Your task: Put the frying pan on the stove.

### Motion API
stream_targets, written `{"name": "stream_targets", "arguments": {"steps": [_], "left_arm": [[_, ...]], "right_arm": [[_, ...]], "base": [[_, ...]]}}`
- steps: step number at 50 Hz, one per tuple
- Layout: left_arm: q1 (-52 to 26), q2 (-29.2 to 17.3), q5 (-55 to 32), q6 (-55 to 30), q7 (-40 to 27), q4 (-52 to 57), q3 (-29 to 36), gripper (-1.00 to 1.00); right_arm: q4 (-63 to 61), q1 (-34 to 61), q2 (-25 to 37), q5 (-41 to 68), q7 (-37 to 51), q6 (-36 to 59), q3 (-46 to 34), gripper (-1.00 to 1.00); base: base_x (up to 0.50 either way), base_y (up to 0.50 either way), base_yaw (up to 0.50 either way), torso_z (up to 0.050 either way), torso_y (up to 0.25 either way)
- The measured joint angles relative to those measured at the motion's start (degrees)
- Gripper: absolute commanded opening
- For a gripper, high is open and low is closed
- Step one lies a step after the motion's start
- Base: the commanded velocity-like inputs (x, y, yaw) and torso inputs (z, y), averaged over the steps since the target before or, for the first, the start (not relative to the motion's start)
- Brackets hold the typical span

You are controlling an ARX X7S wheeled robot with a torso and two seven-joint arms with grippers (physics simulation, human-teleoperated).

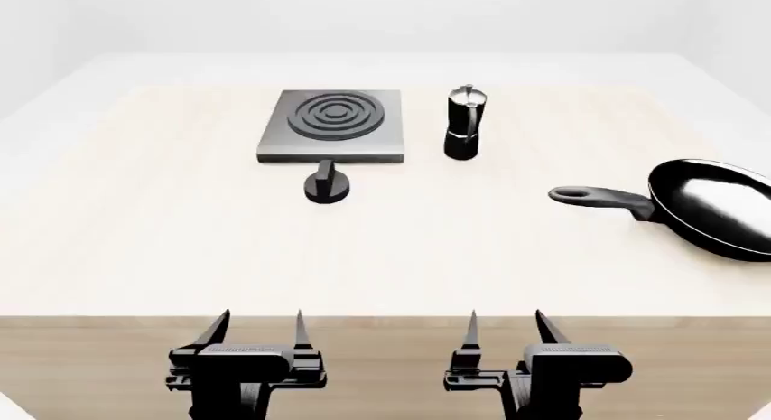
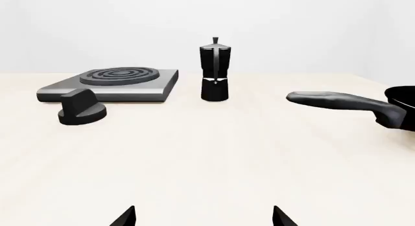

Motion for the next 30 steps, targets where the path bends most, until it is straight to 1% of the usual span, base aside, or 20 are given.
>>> {"name": "stream_targets", "arguments": {"steps": [7,18,30], "left_arm": [[0.46,-0.64,-0.82,-1.82,-0.99,2.81,0.93,1.00],[2.20,-2.33,-2.78,-5.85,-2.40,10.30,2.93,1.00],[3.62,-3.80,-4.15,-8.05,-3.85,15.73,4.35,1.00]], "right_arm": [[-2.33,-0.66,0.80,-0.25,1.47,1.12,-0.83,1.00],[-10.52,-2.78,2.35,0.91,3.41,4.65,-2.02,1.00],[-17.01,-4.65,3.88,2.27,4.76,6.85,-3.15,1.00]], "base": [[0.00,0.00,0.00,0.000,0.000],[0.00,0.00,0.00,0.000,0.000],[0.15,0.00,0.00,0.000,0.000]]}}
